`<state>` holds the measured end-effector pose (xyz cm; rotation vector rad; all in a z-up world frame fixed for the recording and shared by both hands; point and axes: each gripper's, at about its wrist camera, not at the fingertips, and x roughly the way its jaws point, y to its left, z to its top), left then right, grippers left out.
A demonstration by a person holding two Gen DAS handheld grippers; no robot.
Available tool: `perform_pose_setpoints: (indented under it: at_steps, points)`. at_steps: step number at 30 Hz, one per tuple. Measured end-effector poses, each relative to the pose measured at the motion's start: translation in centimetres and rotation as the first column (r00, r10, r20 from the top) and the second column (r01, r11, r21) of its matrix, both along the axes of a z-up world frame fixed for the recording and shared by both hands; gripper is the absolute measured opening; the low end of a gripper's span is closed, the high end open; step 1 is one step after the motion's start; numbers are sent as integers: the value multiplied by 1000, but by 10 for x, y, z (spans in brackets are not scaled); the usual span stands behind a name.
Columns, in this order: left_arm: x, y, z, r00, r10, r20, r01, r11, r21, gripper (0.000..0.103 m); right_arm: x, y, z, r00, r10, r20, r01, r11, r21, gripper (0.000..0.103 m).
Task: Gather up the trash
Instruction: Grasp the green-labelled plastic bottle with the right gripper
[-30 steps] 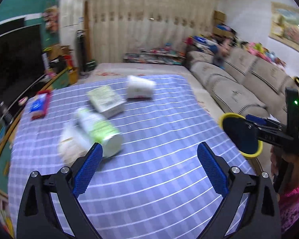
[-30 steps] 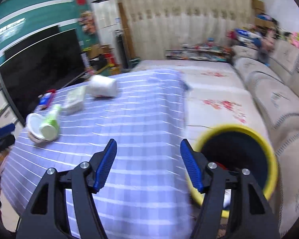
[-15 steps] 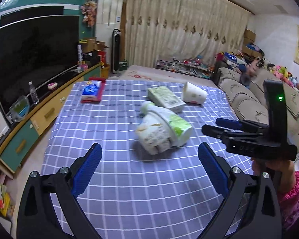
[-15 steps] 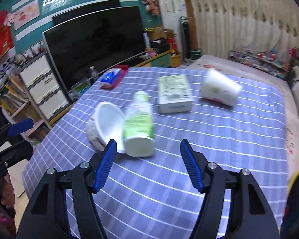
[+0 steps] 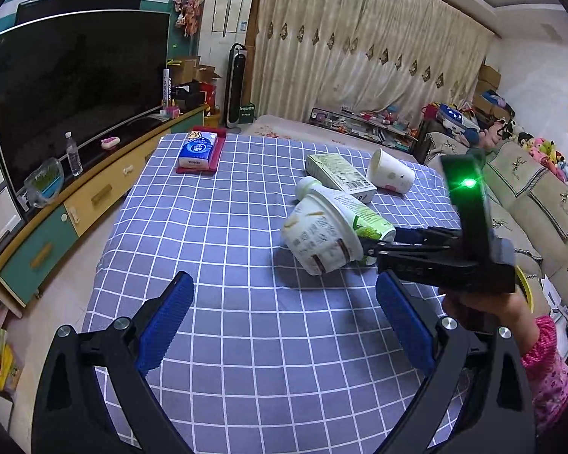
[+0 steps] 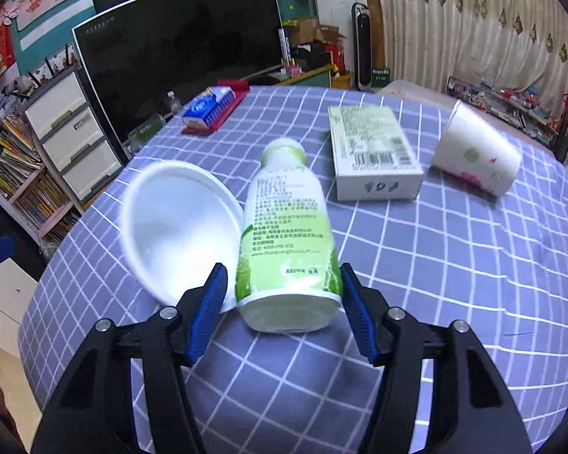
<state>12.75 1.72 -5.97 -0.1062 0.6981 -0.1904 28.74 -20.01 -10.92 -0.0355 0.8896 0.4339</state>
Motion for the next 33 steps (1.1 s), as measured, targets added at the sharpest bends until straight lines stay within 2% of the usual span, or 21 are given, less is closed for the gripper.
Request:
perform_pose_setpoints:
  at_steps: [2,5,11,18,33]
  points:
    - [1,-1,-1,1000,-1,-6,1,1000,-5,96,6,1,-5,1000,-1,-7,1,1000,2,51]
    - [1,-6,-4,1000,-7,-10,7,1000,-2,96,6,-2,-2,1000,-8,10,8,1000,11,50]
    - [5,-9,-11,999,-12,-32,12,1000,4,96,-20,-22,34,991,-28,134,23,999,44,49]
    - [4,-15,-13,999,-21,-37,21,1000,8,96,-47,-52,64,979,-52,196,37,996,77,49]
    - [-2,-36,-11,998,-53,-37,53,998,22,96,-98,-95,82,977,-84,195,62,991,118,49]
